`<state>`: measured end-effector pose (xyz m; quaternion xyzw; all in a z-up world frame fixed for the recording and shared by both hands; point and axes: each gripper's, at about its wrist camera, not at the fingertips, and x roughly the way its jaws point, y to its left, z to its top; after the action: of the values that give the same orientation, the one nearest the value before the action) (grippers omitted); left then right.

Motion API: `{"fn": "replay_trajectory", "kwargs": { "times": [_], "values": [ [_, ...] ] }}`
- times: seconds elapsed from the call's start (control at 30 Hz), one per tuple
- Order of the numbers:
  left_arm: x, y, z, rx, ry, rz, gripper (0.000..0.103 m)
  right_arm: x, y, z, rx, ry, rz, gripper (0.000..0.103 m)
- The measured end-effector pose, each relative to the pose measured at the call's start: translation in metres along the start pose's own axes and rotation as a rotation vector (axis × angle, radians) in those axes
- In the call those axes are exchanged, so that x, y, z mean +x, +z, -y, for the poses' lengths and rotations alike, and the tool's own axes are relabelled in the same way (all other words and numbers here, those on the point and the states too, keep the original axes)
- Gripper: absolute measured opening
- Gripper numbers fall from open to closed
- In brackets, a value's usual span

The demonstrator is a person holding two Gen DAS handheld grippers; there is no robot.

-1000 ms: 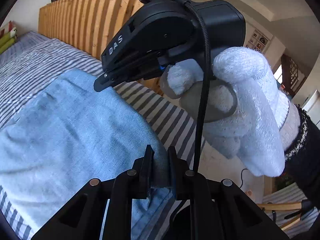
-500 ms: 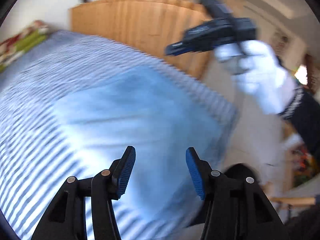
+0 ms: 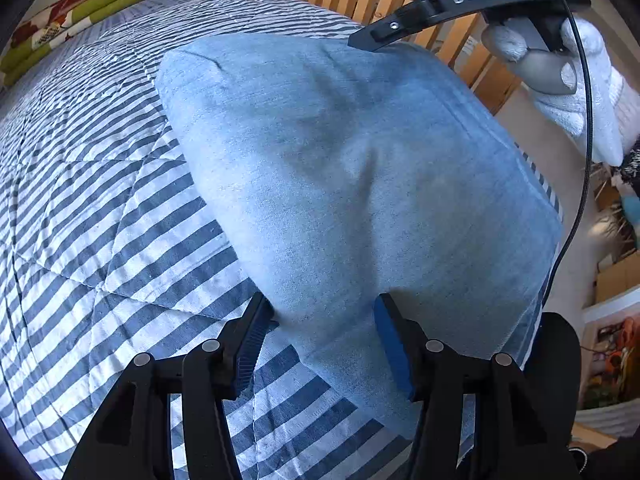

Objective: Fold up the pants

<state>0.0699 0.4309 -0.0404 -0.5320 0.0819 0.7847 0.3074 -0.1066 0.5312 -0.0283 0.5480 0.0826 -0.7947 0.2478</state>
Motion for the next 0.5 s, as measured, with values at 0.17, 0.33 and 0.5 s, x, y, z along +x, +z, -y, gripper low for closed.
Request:
{"fn": "replay_trajectory", "kwargs": {
  "times": [0.17, 0.33, 0.5],
  "values": [
    [-0.018, -0.012, 0.019, 0.025, 0.019, 0.026, 0.058, 0.023, 0.006, 0.014, 0.032, -0.321, 0.017, 0.028],
    [-0.048, -0.022, 0.024, 0.014, -0.019, 0.073, 0.057, -0.018, -0.010, 0.028, 0.209, -0.140, 0.159, 0.028],
    [-0.045, -0.024, 0.039, 0.103, -0.020, 0.066, 0.057, 0.002, -0.028, 0.001, 0.201, 0.002, 0.069, 0.026]
  ]
}}
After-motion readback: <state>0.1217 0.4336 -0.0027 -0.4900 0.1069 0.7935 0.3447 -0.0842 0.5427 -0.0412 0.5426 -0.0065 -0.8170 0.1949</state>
